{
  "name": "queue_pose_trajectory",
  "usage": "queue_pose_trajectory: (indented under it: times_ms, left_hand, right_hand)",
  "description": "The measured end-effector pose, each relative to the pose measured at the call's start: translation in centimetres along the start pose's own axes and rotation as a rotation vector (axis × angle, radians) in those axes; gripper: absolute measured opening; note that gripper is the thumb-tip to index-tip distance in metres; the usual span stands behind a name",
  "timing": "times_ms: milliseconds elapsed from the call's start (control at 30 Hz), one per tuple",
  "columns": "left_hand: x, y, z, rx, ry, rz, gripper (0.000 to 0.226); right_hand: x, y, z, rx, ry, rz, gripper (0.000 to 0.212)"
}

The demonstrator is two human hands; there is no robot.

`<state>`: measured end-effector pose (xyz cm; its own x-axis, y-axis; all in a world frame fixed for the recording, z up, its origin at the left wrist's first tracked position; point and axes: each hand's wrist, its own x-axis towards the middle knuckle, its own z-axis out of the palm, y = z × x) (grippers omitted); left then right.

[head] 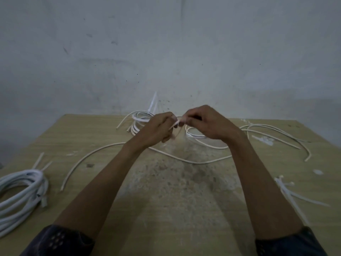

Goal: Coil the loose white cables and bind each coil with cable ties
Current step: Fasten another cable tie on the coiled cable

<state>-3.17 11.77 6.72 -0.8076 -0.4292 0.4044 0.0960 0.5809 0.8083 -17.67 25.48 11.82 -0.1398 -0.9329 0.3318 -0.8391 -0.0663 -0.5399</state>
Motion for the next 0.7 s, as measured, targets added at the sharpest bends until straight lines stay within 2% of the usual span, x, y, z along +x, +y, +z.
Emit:
queue_pose_trajectory:
  times_ms: [67, 133, 167, 267, 367, 433, 500, 567, 700]
  left_hand:
    - [-0.3, 1.2, -0.6, -0.494, -0.151, -0.258, 0.035]
    - [-0.5, 2.0, -1.2, -0.752, -0.264, -0.335, 0.036]
    - [-0.5, 2.2, -1.3, -0.825, -0.291, -0.315, 0.036]
    - [-0.4, 2.5, -1.3, -0.923, -0.265, -0.238, 0.035]
    - [-0.4, 2.4, -1.5, -0.887, -0.233, -0.244, 0.035]
    - [-0.5, 2.5, -1.6, -0.850, -0.321, -0.299, 0.036]
    - [-0.5, 2.5, -1.4, -0.897, -0.388, -0.325, 0.038]
    - [-0.3, 2.3, -1.8, -1.078, -0.356, -0.298, 0.040]
    - [0.3, 2.0, -3.7, -1.471, -0.073, -0.133, 0.038]
  right_hand:
    - [0.2, 0.9, -0.6, 0.091, 0.233, 0.000, 0.020]
    - [0.4, 1.7, -0.4, 0.175, 0.405, 0.048, 0.022]
    - [0.4, 1.8, -0.1, 0.237, 0.404, 0.077, 0.025]
    - [0.5, 1.7, 1.2, 0.455, 0.318, 0.112, 0.033]
    - [1.3, 1.2, 1.4, 0.542, 0.514, 0.049, 0.031]
    - [1.8, 1.2, 1.1, 0.611, 0.696, 0.055, 0.030]
    - [1.9, 1.7, 0.5, 0.678, 0.768, 0.105, 0.031]
    - [1.4, 2.5, 0.1, 0.650, 0.664, 0.148, 0.032]
    - [0.1, 4.5, 0.3, 0.417, 0.173, 0.170, 0.035]
